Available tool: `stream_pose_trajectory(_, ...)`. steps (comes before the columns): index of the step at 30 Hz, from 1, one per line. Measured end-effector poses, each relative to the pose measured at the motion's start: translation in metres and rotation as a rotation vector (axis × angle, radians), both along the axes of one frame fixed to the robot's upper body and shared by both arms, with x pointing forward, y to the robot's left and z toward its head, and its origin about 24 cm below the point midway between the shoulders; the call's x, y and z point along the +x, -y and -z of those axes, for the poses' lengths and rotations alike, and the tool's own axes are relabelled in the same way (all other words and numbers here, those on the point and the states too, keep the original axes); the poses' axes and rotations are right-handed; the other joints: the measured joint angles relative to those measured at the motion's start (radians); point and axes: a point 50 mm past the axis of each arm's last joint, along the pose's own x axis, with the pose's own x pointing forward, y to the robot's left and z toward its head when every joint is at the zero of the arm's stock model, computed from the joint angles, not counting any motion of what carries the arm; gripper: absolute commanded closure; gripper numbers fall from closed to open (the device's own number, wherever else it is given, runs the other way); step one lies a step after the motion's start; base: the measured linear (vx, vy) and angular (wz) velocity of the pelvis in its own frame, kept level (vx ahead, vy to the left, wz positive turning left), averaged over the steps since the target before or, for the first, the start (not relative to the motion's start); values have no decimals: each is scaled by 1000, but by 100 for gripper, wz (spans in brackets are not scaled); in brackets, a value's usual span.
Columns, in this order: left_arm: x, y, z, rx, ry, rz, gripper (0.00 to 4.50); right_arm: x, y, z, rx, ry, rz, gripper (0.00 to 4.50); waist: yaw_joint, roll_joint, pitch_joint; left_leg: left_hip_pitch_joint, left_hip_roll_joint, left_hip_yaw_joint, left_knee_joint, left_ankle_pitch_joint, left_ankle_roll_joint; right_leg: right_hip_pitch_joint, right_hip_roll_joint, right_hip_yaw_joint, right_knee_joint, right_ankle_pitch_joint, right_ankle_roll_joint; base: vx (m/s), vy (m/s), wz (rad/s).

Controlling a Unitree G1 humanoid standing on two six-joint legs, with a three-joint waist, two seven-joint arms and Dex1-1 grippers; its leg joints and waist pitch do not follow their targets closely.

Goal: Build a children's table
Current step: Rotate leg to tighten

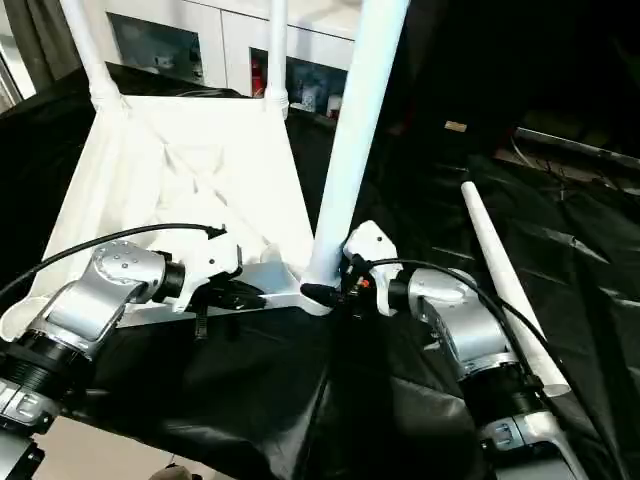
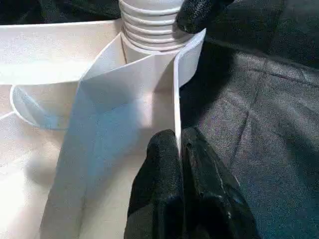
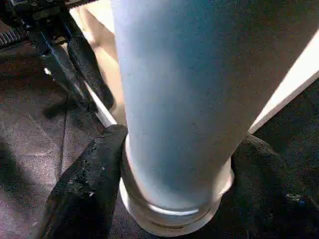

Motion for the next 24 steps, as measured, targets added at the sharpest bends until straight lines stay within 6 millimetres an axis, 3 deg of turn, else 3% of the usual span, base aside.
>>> stream_pose_trajectory(5, 9, 7, 3, -4, 17, -80, 450, 6, -4, 9, 67, -10, 186, 178, -5, 3, -1, 2, 0, 0, 3, 0, 0, 1, 0, 1, 1, -2, 4, 0, 0, 0)
stream_pose_trajectory(10, 26, 32, 11, -46, 20, -247, 450, 21, -13, 19, 131, -28, 543, 178, -5, 4, -3, 4, -1, -1, 5, 0, -1, 3, 0, 2, 1, -2, 5, 0, 0, 0)
stream_pose_trajectory(14, 33, 52, 17, -47, 18, -320, 450, 30, -23, 23, 125, -43, 714, 178, -7, 11, -6, 12, -1, -7, 4, 0, 0, 15, 0, -6, -14, -2, 5, 0, 0, 0)
stream_pose_trajectory(16, 33, 59, 19, -49, 20, -333, 450, 31, -23, 24, 114, -36, 740, 178, -7, 17, -9, 10, -3, -10, 4, 0, 0, 17, 0, -7, -22, -2, 5, 0, 0, 0)
stream_pose_trajectory(18, 32, 62, 20, -48, 24, -334, 450, 31, -23, 25, 109, -24, 751, 108, -7, 20, -12, 8, -4, -11, 3, 0, 0, 19, 0, -7, -29, -2, 5, 0, 0, 0)
stream_pose_trajectory(24, 33, 60, 19, -43, 29, -299, 450, 31, -20, 24, 106, -7, 691, 99, -7, 21, -12, 8, -5, -11, 3, 0, 0, 23, 0, -5, -31, -1, 5, 0, 0, 0)
